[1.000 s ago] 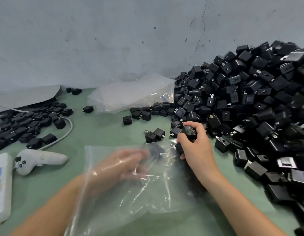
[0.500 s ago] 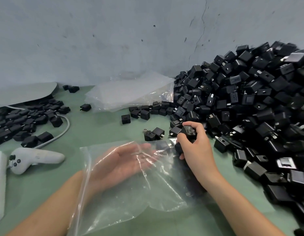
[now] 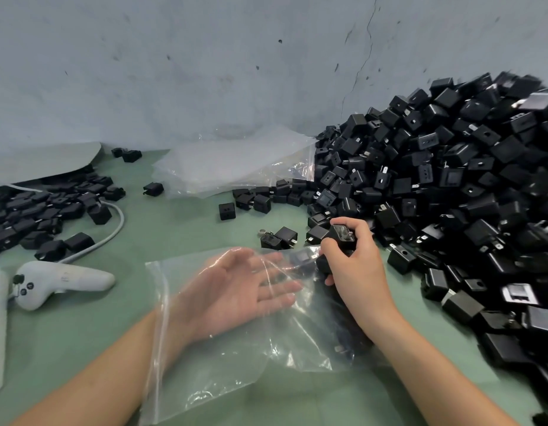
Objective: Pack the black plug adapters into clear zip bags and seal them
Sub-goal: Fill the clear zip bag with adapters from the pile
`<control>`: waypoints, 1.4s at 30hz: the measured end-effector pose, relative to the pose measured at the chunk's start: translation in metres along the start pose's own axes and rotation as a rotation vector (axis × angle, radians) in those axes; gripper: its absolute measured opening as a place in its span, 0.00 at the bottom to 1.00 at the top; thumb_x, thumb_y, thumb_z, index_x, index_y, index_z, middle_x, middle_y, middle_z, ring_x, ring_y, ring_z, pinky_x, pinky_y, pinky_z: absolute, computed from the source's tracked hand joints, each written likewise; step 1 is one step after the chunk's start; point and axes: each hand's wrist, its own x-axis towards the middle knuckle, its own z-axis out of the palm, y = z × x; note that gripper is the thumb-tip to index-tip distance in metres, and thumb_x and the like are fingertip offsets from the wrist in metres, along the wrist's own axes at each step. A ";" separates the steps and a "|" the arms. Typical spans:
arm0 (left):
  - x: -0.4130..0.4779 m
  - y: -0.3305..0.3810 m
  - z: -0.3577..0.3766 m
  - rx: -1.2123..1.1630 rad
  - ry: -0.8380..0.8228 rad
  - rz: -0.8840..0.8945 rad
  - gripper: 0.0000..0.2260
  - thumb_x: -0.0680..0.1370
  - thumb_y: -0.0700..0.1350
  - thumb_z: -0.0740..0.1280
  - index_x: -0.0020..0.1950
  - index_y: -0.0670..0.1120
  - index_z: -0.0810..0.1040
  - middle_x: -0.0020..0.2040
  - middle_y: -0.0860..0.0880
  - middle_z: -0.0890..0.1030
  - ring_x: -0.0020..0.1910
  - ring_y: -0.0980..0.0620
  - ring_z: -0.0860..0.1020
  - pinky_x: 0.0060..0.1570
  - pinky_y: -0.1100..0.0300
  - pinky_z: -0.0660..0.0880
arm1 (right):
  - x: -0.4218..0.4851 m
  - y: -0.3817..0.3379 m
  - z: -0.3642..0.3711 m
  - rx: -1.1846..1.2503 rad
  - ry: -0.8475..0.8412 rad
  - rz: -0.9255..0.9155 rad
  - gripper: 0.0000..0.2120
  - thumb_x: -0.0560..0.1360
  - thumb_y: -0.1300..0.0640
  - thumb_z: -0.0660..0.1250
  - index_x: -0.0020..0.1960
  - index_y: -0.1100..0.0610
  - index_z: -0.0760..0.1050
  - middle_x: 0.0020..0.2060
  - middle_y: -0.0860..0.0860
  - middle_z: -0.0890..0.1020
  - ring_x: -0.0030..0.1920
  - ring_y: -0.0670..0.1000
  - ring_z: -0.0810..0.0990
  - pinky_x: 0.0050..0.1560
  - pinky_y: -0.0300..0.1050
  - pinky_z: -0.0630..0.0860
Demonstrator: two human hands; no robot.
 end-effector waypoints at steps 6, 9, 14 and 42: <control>-0.009 0.005 -0.009 0.105 0.122 0.091 0.20 0.77 0.35 0.63 0.66 0.27 0.67 0.66 0.32 0.75 0.62 0.40 0.79 0.56 0.53 0.80 | -0.002 -0.002 -0.001 0.005 0.011 -0.002 0.13 0.76 0.55 0.66 0.51 0.36 0.72 0.52 0.53 0.78 0.32 0.50 0.76 0.28 0.34 0.70; -0.037 0.018 -0.024 0.139 0.249 0.028 0.18 0.76 0.28 0.62 0.66 0.27 0.73 0.65 0.32 0.77 0.64 0.39 0.78 0.59 0.55 0.78 | -0.003 -0.006 -0.003 0.010 0.008 -0.004 0.13 0.77 0.55 0.66 0.52 0.36 0.71 0.53 0.53 0.78 0.30 0.49 0.76 0.27 0.35 0.72; -0.116 0.035 -0.049 -0.097 0.470 0.153 0.23 0.68 0.27 0.71 0.64 0.29 0.76 0.66 0.29 0.74 0.65 0.34 0.76 0.55 0.48 0.80 | -0.006 -0.020 -0.010 0.112 0.028 -0.005 0.12 0.77 0.56 0.68 0.55 0.40 0.71 0.50 0.54 0.80 0.34 0.47 0.80 0.30 0.43 0.78; -0.156 0.030 -0.029 1.009 1.177 0.338 0.10 0.78 0.40 0.70 0.54 0.55 0.79 0.51 0.50 0.85 0.51 0.51 0.82 0.58 0.54 0.76 | -0.037 -0.023 0.012 -0.412 -0.197 -0.486 0.19 0.78 0.58 0.67 0.63 0.38 0.73 0.55 0.36 0.72 0.50 0.40 0.78 0.48 0.45 0.75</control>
